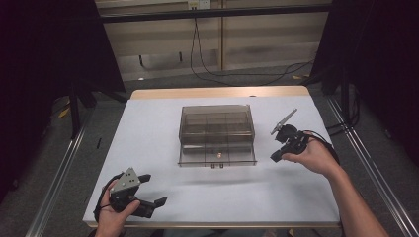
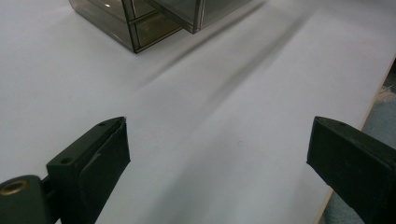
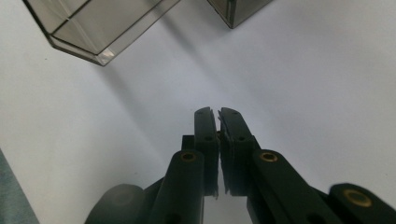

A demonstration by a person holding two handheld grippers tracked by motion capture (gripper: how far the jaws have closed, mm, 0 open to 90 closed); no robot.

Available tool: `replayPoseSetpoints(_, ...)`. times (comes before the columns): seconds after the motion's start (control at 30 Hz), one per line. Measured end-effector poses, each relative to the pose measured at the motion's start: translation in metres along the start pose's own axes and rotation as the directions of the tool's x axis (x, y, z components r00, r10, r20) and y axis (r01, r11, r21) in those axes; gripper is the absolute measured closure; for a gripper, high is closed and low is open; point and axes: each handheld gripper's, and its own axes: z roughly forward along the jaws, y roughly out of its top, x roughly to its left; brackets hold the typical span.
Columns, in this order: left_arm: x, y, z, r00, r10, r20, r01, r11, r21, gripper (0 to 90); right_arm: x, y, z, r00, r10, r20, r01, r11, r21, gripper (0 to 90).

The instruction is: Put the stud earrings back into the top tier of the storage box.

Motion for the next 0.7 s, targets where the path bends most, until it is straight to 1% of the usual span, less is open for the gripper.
replayPoseSetpoints(0.13, 0.000, 0.000, 0.000, 1.0000, 0.001, -0.002, -0.001, 1.0000, 0.001, 5.7, 0.002, -0.001, -0.005, 1.0000, 0.005, -0.007, -0.005, 1.000, -0.017, 87.4)
replayPoseSetpoints(0.23, 0.000, 0.000, 0.000, 1.0000, 0.002, -0.002, -0.002, 1.0000, 0.001, 5.8, 0.003, 0.000, -0.008, 1.0000, -0.003, -0.004, 0.003, 1.000, -0.024, 87.4)
replayPoseSetpoints(0.27, 0.000, 0.000, 0.000, 1.0000, 0.003, -0.001, -0.003, 1.0000, -0.001, 5.8, 0.004, 0.001, -0.012, 1.0000, -0.003, -0.007, 0.003, 0.999, -0.040, 87.3)
replayPoseSetpoints(0.4, 0.000, 0.000, 0.000, 1.0000, 0.003, -0.003, -0.003, 1.0000, 0.000, 5.8, 0.007, 0.003, -0.018, 0.9999, -0.014, -0.008, 0.014, 0.999, -0.043, 87.4)
replayPoseSetpoints(0.5, 0.000, 0.000, 0.000, 1.0000, 0.001, -0.001, -0.001, 1.0000, 0.000, 5.8, 0.014, 0.008, -0.024, 0.9995, -0.030, 0.000, 0.030, 0.998, -0.047, 87.4)
replayPoseSetpoints(0.7, 0.000, 0.000, 0.000, 1.0000, 0.005, -0.003, -0.005, 1.0000, -0.001, 5.8, 0.017, 0.012, -0.034, 0.9991, -0.042, -0.002, 0.041, 0.997, -0.061, 87.4)
